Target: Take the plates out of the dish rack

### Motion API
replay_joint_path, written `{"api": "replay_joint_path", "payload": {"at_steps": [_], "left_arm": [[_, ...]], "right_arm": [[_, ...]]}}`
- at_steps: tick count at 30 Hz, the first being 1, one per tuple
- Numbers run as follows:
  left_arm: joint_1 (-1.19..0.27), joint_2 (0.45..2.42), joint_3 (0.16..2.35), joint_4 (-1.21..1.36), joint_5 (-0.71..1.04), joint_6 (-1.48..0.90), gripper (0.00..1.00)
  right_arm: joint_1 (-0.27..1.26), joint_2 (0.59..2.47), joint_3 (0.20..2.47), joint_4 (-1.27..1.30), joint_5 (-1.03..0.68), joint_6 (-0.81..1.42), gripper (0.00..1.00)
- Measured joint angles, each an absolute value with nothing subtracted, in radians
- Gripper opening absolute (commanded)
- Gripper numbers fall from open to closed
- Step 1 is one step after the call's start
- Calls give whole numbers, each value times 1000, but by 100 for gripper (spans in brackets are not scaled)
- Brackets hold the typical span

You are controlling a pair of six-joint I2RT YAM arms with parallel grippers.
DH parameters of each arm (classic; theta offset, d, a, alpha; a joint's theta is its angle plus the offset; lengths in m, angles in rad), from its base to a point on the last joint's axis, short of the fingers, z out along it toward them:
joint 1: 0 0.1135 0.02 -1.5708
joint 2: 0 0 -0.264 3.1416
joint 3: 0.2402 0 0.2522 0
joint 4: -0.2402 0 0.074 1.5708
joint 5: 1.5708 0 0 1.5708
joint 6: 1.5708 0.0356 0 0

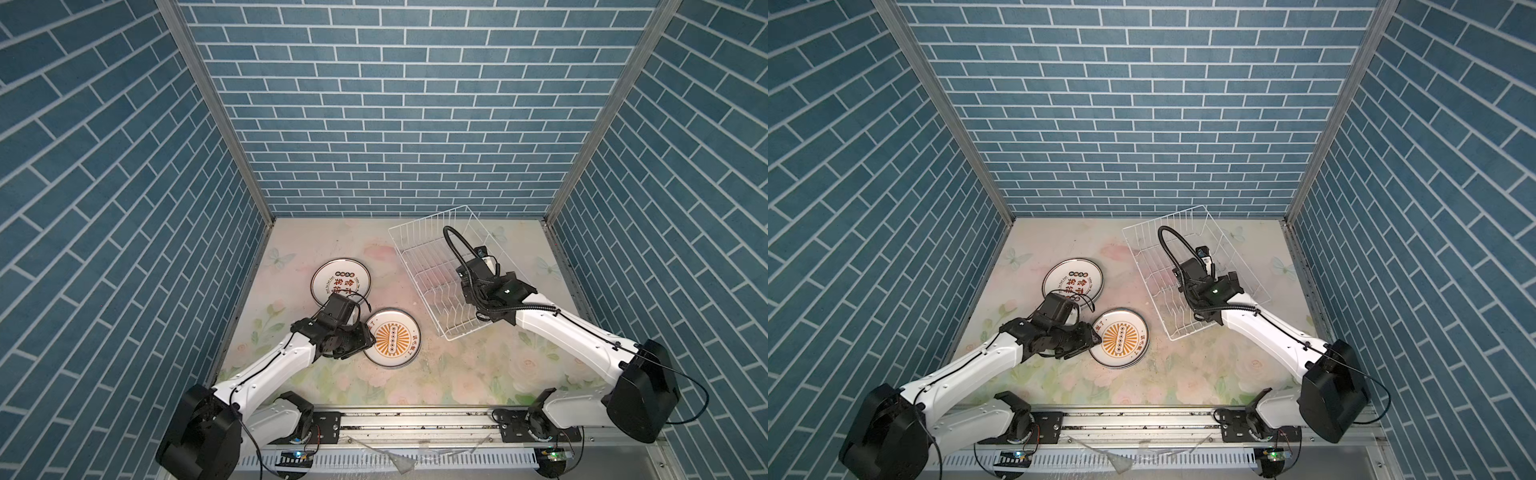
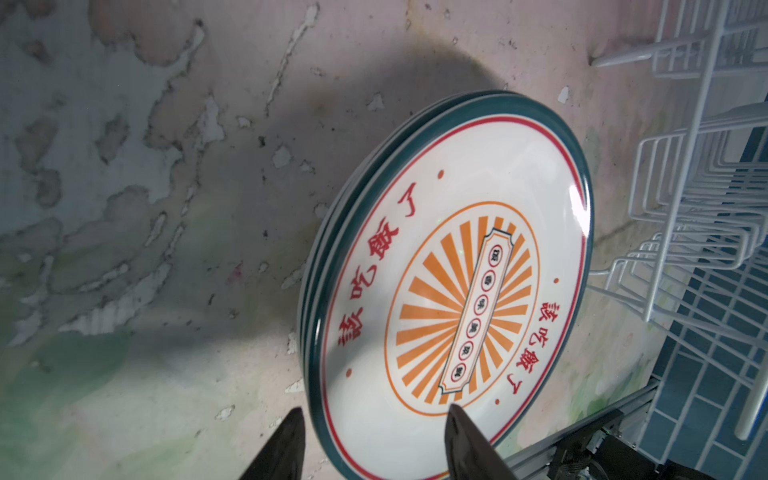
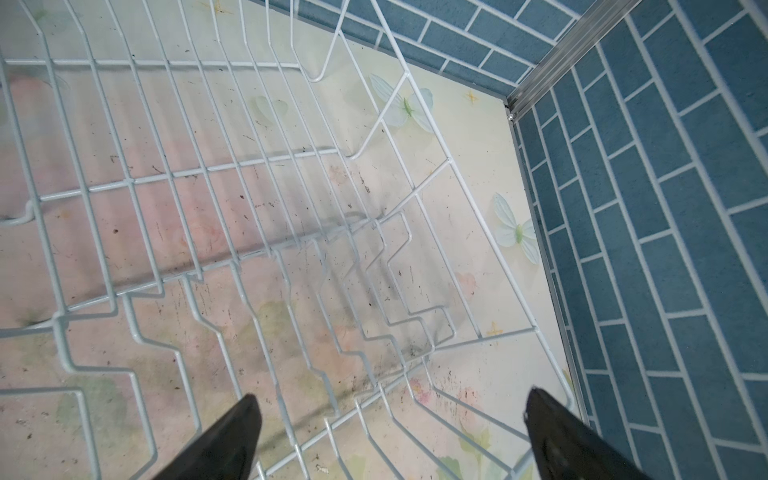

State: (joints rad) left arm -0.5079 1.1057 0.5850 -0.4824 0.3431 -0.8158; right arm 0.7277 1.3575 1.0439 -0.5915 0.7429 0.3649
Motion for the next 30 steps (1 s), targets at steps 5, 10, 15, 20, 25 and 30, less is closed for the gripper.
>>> {"api": "replay_joint_path", "payload": {"at_steps": [5, 10, 15, 20, 25, 30], "left_arm": [[-521, 1043, 637, -519, 278, -774, 68], [-522, 965, 702, -554, 187, -704, 72], [-522, 934, 756, -565, 90, -630, 76], [-522, 919, 798, -572, -8, -573, 97], [-522, 884, 827, -575, -109, -534, 99], [-522, 839, 850, -580, -210, -517, 99]], "right_arm": [[727, 1357, 1044, -591, 730, 365, 99], [723, 1357, 1044, -591, 717, 365, 99], [719, 1341, 1023, -582, 710, 365, 99], [715, 1260, 961, -526, 685, 351, 99], [714, 1110, 854, -398, 650, 314, 99], [712, 946, 765, -288, 659, 284, 99]]}}
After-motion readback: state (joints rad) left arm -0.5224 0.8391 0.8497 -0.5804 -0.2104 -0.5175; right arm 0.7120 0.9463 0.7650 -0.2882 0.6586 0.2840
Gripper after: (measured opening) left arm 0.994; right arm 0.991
